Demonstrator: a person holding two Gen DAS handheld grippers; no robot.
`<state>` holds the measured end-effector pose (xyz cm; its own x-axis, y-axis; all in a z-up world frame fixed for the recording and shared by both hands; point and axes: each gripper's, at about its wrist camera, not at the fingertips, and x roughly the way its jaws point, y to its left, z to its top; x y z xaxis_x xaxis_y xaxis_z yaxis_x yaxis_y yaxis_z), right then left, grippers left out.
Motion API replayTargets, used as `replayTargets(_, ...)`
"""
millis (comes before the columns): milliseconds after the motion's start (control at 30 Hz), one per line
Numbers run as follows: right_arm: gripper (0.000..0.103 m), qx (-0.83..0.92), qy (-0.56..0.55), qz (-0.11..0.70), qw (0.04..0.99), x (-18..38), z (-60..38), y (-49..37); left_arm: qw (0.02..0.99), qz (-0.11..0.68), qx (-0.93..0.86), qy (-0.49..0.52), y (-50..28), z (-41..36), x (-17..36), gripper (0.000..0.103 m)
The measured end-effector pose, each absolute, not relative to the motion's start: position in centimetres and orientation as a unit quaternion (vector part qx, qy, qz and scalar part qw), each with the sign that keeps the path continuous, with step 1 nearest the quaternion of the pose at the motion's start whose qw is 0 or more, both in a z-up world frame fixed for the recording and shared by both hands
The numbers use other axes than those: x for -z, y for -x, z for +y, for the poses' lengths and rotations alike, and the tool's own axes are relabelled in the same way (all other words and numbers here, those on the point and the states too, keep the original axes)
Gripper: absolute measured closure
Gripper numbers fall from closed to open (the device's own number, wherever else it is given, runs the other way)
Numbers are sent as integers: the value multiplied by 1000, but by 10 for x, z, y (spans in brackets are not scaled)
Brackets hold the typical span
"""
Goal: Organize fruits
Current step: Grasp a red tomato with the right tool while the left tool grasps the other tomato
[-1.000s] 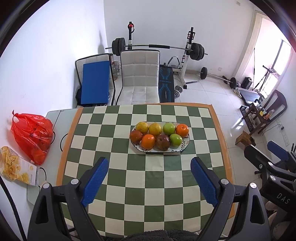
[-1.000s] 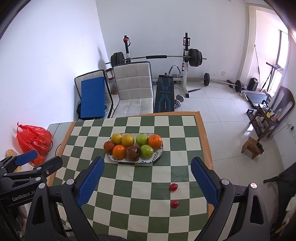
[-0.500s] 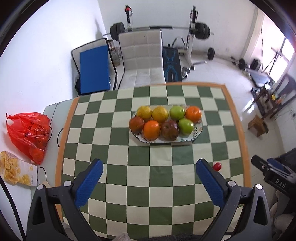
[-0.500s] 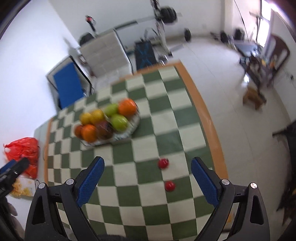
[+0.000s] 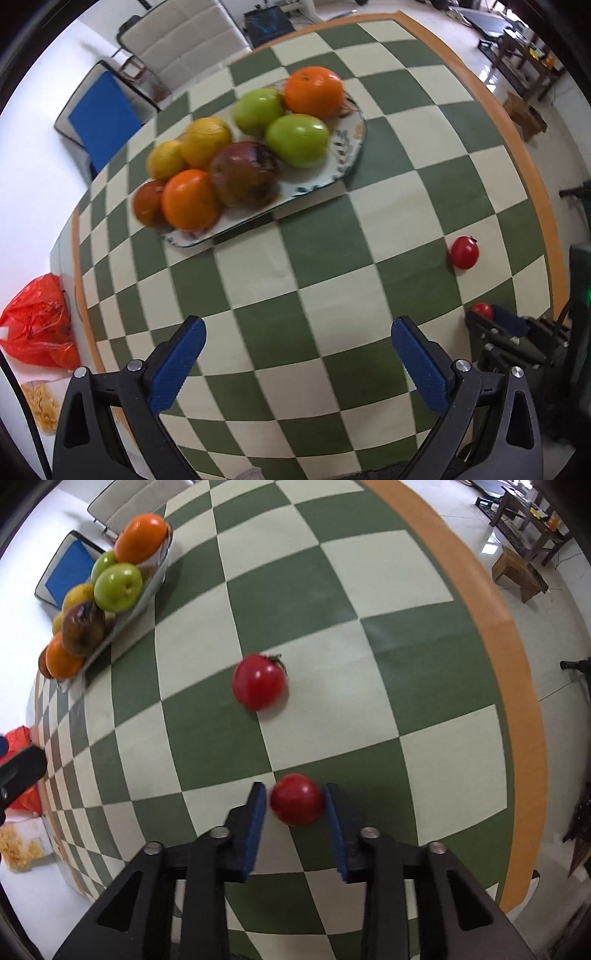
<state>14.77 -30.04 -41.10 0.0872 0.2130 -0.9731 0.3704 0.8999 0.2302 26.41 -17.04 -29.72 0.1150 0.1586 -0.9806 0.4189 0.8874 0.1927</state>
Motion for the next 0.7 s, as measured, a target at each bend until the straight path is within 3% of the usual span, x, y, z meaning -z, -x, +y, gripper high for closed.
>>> replayTargets(333, 71, 99, -238, 647, 718, 389, -350, -122, 664, 694, 196, -197, -277, -265, 344, 2)
replayTargets(467, 71, 120, -245, 650, 710, 392, -374, -112, 646, 703, 221, -199, -275, -298, 366, 27)
replayTargets(533, 71, 127, -248, 651, 706, 394, -378, -109, 636, 708, 228, -207, -272, -308, 375, 46)
replayTargets(567, 71, 128, -250, 650, 706, 393, -387, -110, 632, 711, 230, -207, -271, -311, 378, 63)
replayTargets(600, 71, 131, -249, 650, 706, 392, -389, -111, 629, 712, 231, -207, -272, -313, 379, 72)
replayTargets(700, 71, 133, -246, 648, 708, 387, -395, -113, 635, 707, 237, -199, -270, -313, 379, 75)
